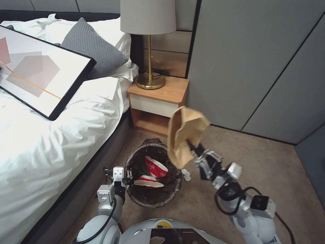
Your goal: Pick up the trash bin, then pick up the garbage from the floor and place it into the trash bin.
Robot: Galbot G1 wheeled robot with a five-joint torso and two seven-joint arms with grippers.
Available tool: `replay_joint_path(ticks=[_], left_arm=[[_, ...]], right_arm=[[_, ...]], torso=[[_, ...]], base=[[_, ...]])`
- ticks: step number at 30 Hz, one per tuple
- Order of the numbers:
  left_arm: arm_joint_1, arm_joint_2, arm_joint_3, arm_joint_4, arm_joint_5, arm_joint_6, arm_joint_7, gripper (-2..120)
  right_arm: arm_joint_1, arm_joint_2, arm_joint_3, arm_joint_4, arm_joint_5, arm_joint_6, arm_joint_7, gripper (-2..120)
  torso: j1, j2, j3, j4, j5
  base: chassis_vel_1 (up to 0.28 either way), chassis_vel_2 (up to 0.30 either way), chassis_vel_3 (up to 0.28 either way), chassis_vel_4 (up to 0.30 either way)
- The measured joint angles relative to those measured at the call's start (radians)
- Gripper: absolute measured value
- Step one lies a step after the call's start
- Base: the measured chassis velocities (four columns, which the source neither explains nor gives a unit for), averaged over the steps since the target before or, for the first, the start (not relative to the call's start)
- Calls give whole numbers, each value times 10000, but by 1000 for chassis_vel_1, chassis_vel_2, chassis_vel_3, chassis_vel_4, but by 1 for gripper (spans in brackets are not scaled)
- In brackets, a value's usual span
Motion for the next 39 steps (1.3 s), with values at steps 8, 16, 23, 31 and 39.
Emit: replay_joint_path(ticks=[8, 16, 23, 31, 39], left_arm=[[-22, -2, 59, 35, 0, 12, 7, 0], [-68, -7, 155, 77, 3, 27, 17, 0], [-24, -101, 323, 106, 151, 27, 31, 0], [-1, -115, 364, 109, 201, 17, 43, 0], [3, -103, 332, 71, 197, 18, 44, 0]], right_arm=[[-876, -283, -1380, 1460, -81, -558, -1581, 7], [-1210, -934, -3461, 1295, -1355, -1195, -1674, 7], [-802, -958, -4356, 385, -2087, -1227, -1371, 7], [-637, -873, -4531, -412, -2584, -1066, -1251, 28], [-652, -855, -4561, -567, -2858, -996, -1214, 59]], torso=[[0, 0, -1, 0, 1], [0, 0, 0, 2, 4], [0, 0, 0, 2, 4], [0, 0, 0, 0, 3], [0, 0, 0, 1, 3]], base=[[0, 0, 0, 0], [0, 0, 0, 0], [0, 0, 0, 0], [0, 0, 0, 0], [0, 0, 0, 0]])
